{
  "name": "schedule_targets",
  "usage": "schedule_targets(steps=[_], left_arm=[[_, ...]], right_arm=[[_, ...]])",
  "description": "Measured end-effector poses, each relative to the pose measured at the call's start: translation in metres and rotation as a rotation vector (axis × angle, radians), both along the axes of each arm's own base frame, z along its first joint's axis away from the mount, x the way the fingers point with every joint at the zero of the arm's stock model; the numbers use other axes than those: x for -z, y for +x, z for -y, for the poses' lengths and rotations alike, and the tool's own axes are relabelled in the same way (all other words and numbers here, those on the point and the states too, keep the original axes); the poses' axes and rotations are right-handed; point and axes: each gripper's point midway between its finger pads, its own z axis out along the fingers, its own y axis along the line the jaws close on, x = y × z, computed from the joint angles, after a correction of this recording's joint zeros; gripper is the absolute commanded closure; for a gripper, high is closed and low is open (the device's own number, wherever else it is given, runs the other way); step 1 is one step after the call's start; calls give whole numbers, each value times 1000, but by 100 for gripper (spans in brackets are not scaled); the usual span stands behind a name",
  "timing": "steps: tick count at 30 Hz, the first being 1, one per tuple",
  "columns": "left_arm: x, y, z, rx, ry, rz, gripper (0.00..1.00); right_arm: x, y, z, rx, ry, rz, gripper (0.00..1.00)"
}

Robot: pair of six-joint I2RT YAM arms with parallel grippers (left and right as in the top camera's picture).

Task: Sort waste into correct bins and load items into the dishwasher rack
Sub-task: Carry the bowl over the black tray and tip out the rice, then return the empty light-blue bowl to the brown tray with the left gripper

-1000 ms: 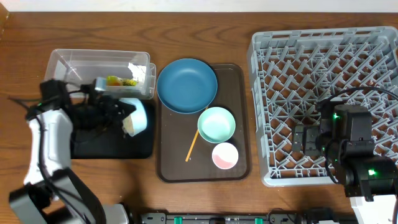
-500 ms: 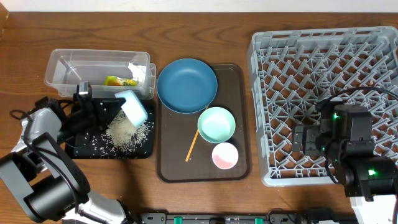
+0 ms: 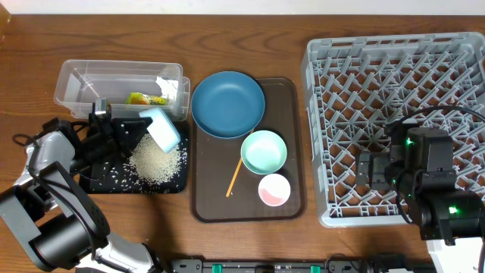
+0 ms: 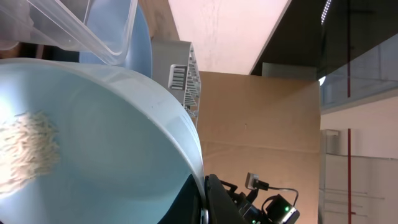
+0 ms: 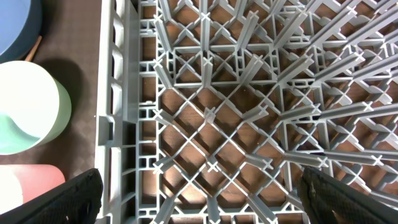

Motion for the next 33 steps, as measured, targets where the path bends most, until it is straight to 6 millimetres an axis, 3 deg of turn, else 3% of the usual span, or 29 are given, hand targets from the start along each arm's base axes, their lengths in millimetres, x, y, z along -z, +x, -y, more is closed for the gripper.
schedule_targets(steps=[14, 26, 33], left_arm=[[14, 2, -7, -11, 41, -78, 94], [8, 2, -15, -43, 8, -68, 94], [7, -1, -8, -26, 0, -94, 94]], right_arm=[[0, 0, 0, 0, 0, -1, 1], [1, -2, 0, 0, -1, -8, 1], [1, -2, 0, 0, -1, -8, 1]])
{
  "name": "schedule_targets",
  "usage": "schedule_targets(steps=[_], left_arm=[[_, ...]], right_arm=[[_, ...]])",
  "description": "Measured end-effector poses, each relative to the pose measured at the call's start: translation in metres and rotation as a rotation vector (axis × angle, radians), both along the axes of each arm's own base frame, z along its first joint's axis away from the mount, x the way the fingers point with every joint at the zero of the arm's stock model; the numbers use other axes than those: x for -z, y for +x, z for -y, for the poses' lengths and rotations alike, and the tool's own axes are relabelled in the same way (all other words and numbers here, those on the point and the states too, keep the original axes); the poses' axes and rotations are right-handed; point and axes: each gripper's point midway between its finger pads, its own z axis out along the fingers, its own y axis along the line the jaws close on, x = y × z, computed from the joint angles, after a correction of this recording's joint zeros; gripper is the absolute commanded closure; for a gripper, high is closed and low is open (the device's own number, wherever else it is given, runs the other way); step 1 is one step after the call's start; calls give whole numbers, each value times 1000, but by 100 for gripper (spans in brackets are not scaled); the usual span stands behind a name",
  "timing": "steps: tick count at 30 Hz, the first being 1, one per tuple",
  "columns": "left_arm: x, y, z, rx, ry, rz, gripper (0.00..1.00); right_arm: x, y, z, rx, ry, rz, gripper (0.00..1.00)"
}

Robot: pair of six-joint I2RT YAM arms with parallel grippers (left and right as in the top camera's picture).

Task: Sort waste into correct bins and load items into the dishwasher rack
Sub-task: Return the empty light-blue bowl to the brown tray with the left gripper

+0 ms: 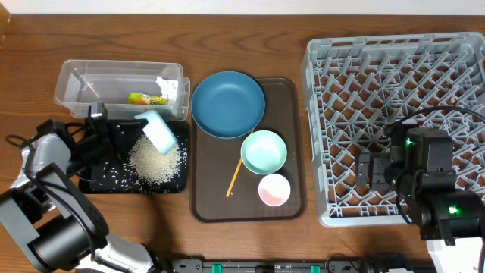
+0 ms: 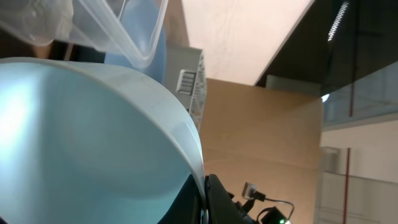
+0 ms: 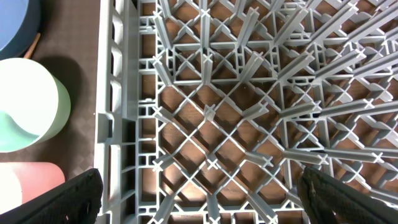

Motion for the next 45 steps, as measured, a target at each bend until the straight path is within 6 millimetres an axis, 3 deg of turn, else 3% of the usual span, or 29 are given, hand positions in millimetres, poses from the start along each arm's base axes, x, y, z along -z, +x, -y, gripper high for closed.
schedule_targets(steps=[4, 11, 17, 24, 34, 35, 37, 39, 45], left_arm=[[-5, -7, 20, 66, 85, -9, 94], [-21, -32, 82, 283, 402, 82, 94], [13, -59, 130, 529, 715, 46, 94], [44, -70, 168, 697, 925, 62, 94], [82, -78, 192, 786, 1086, -1, 92], [84, -79, 193, 791, 1093, -6, 85], [86, -80, 194, 797, 1103, -10, 62], [86, -81, 193, 793, 1108, -18, 50], [84, -90, 188, 813, 1117, -76, 48]], right_arm=[[0, 0, 0, 0, 0, 0, 1], [0, 0, 0, 0, 0, 0, 1], [0, 0, 0, 0, 0, 0, 1], [0, 0, 0, 0, 0, 0, 1], [0, 0, 0, 0, 0, 0, 1], [0, 0, 0, 0, 0, 0, 1], [0, 0, 0, 0, 0, 0, 1], [0, 0, 0, 0, 0, 0, 1], [0, 0, 0, 0, 0, 0, 1]])
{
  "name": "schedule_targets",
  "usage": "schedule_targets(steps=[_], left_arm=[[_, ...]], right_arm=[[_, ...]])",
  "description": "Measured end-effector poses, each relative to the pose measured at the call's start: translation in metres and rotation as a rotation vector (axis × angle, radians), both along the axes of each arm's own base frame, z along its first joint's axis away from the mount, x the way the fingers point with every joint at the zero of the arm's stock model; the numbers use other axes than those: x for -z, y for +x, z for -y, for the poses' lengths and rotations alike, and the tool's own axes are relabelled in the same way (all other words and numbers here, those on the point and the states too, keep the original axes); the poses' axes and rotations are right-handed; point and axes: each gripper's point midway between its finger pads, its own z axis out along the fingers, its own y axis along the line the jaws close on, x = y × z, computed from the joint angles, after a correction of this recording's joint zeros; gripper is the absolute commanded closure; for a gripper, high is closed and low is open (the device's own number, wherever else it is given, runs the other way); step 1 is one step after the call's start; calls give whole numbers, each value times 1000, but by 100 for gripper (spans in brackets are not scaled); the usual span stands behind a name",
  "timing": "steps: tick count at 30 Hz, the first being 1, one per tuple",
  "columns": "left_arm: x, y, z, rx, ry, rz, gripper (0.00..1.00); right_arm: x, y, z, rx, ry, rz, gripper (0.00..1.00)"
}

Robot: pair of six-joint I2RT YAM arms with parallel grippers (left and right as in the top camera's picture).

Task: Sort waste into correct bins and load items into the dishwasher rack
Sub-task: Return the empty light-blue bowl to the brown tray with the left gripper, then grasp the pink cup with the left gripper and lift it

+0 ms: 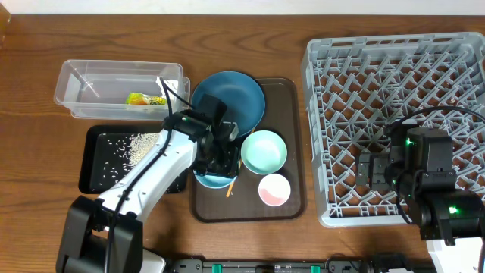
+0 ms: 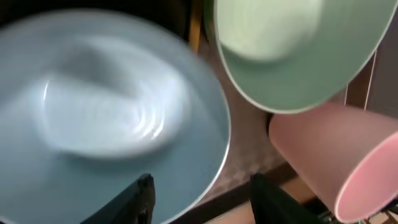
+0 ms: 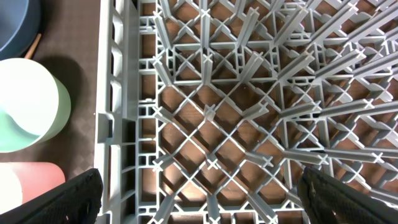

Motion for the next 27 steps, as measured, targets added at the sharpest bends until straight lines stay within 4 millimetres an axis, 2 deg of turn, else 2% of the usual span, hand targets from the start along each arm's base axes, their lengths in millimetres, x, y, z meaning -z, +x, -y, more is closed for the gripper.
schedule_targets(steps=[5, 11, 18, 24, 27], left_arm=[[-26, 11, 7, 5, -34, 67, 48], [-49, -3, 28, 90, -80, 134, 48], [-42, -31, 59, 249, -51, 141, 48], [-21, -48, 74, 333, -9, 95, 49], [-9, -53, 77, 351, 14, 58, 56]], right_arm=[[0, 0, 0, 0, 0, 0, 1], [0, 0, 0, 0, 0, 1, 1], [0, 0, 0, 0, 0, 1, 1], [0, 0, 0, 0, 0, 0, 1], [0, 0, 0, 0, 0, 0, 1]])
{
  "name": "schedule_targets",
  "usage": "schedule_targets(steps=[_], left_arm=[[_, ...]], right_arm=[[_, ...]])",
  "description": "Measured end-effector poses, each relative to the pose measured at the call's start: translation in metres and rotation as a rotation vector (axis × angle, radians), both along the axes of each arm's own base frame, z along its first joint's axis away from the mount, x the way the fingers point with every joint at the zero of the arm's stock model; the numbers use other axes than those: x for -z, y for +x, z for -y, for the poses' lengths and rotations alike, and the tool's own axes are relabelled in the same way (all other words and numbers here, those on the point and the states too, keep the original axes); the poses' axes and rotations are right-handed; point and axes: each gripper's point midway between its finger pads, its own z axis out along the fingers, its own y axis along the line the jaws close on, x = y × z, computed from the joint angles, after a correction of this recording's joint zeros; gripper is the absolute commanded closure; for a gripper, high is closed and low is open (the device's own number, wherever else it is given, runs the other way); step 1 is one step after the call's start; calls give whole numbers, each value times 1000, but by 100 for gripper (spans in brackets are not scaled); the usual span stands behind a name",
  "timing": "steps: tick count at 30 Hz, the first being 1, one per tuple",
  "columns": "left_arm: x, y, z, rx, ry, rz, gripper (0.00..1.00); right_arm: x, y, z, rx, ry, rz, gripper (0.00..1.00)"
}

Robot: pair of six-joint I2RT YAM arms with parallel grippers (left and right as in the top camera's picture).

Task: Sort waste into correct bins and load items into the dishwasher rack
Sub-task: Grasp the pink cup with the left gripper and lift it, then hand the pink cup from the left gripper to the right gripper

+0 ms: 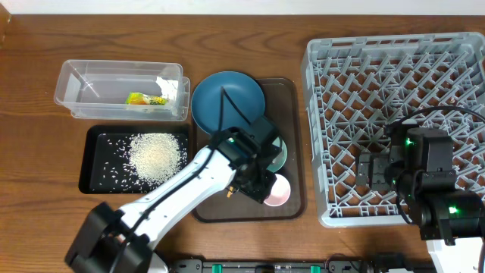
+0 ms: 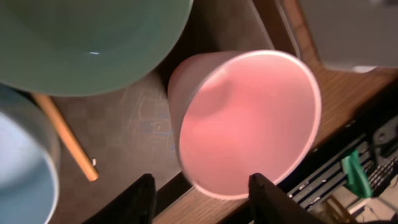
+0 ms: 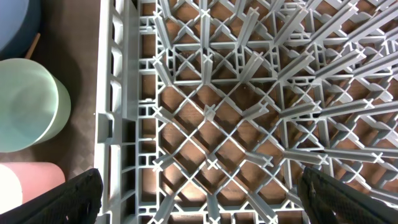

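Observation:
My left gripper [image 2: 202,199] hangs open over the pink cup [image 2: 249,118], whose lower rim lies between its fingers. The cup stands on the brown tray [image 1: 292,136], next to the green bowl [image 2: 87,37]. The light blue bowl [image 2: 25,168] and a wooden chopstick [image 2: 65,146] sit on the tray to the cup's left. In the overhead view my left gripper [image 1: 258,178] covers that bowl and part of the green bowl [image 1: 280,152]. My right gripper [image 3: 202,199] is open and empty over the grey dishwasher rack [image 3: 249,93].
A dark blue plate [image 1: 223,102] rests on the tray's far end. A clear bin [image 1: 114,91] with a yellow wrapper [image 1: 144,98] stands at the back left. In front of it a black tray [image 1: 98,171] holds a heap of rice [image 1: 155,155]. The rack [image 1: 394,114] fills the right side.
My left gripper, open above the light blue bowl on the brown tray, has moved right and now stands over the pink cup. The right arm has not moved.
My left gripper held the light blue bowl tilted over the black tray with rice in it. Then the bowl was empty and the rice lay heaped on the tray. Later the bowl stood on the brown tray under my open gripper, which is now over the pink cup.

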Motion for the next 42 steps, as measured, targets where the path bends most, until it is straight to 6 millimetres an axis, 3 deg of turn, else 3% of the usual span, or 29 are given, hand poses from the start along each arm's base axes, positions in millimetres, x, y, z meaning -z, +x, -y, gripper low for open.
schedule_targets(steps=[2, 6, 11, 16, 21, 28, 30, 33, 38, 42], left_arm=[[7, -1, 0, -6, 19, -18, 73], [17, 2, 2, -6, 32, -26, 94], [18, 5, 3, -16, 30, -19, 94], [10, 13, -10, -76, 30, -24, 94], [-25, 49, -27, -225, -105, 42, 94], [-83, 133, -63, -533, -428, 151, 94], [-98, 154, -71, -589, -545, 157, 94], [-119, 169, -70, -582, -721, 130, 94], [-130, 158, -53, -490, -910, -48, 94], [-135, 146, -42, -430, -987, -156, 94]], right_arm=[[0, 0, 0, 0, 0, 0, 1], [0, 0, 0, 0, 0, 0, 1], [0, -1, 0, 0, 0, -3, 1], [1, -1, 0, 0, -1, -4, 1], [0, 1, 5, 34, -13, 5, 1], [-2, 27, 15, 169, 6, 55, 1], [-2, 40, 5, 137, 54, 73, 1], [-2, 61, -27, -8, 168, 90, 1], [-9, 70, -106, -432, 449, 104, 1], [-22, 58, -143, -678, 639, 118, 1]])
